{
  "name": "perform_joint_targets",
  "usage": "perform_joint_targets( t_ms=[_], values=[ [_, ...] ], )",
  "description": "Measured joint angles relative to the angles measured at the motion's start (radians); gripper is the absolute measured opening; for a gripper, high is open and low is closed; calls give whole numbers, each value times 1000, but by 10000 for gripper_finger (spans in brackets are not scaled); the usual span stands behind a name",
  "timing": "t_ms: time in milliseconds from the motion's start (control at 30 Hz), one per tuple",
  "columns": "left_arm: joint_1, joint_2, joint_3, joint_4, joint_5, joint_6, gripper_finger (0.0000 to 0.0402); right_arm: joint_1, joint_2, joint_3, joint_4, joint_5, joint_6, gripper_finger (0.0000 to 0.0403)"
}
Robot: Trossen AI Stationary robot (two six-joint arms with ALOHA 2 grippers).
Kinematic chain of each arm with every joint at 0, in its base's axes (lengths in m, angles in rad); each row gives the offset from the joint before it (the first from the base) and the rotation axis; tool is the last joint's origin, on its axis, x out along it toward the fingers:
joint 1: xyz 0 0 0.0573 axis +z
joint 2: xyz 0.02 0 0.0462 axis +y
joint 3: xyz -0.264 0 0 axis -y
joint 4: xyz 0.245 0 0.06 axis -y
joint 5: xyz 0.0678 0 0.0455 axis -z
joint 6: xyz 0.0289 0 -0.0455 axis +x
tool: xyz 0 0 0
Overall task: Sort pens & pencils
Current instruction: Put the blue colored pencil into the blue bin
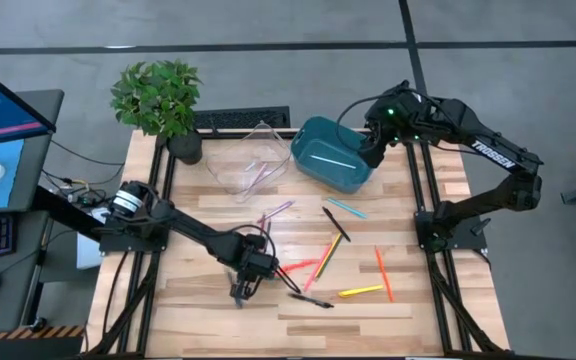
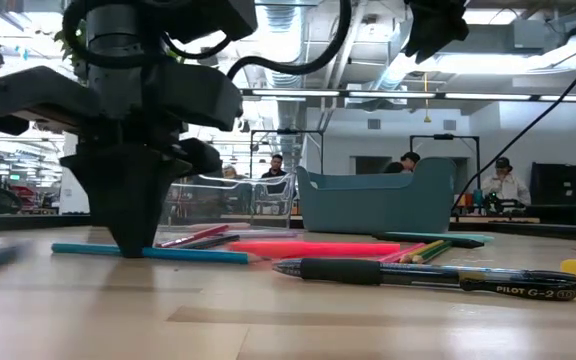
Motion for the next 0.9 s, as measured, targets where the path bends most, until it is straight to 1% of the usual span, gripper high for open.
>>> perform_joint_targets(
  t_ms=[167, 333, 500, 600, 700, 800, 900],
  values=[
    [8, 3, 19, -15, 11, -11, 8, 0, 0, 0, 0, 0, 0, 253],
    [17, 2, 82, -55, 23, -61, 4, 1, 0, 0, 0, 0, 0, 253],
    [39, -95, 177, -87, 0, -122, 2, 5, -16, 0, 11, -14, 1, 253],
    [58, -184, 216, -112, -69, -170, 2, 8, -46, 0, 51, -74, 12, 253],
    [76, -306, 240, -89, -174, -224, 3, 11, -97, 0, 110, -143, 30, 253],
    [88, -433, 244, 38, -290, -212, 4, 21, -144, 0, 174, -190, 55, 253],
    [102, -536, 244, 198, -374, -143, 4, 45, -187, 0, 250, -228, 76, 253]
  ],
)
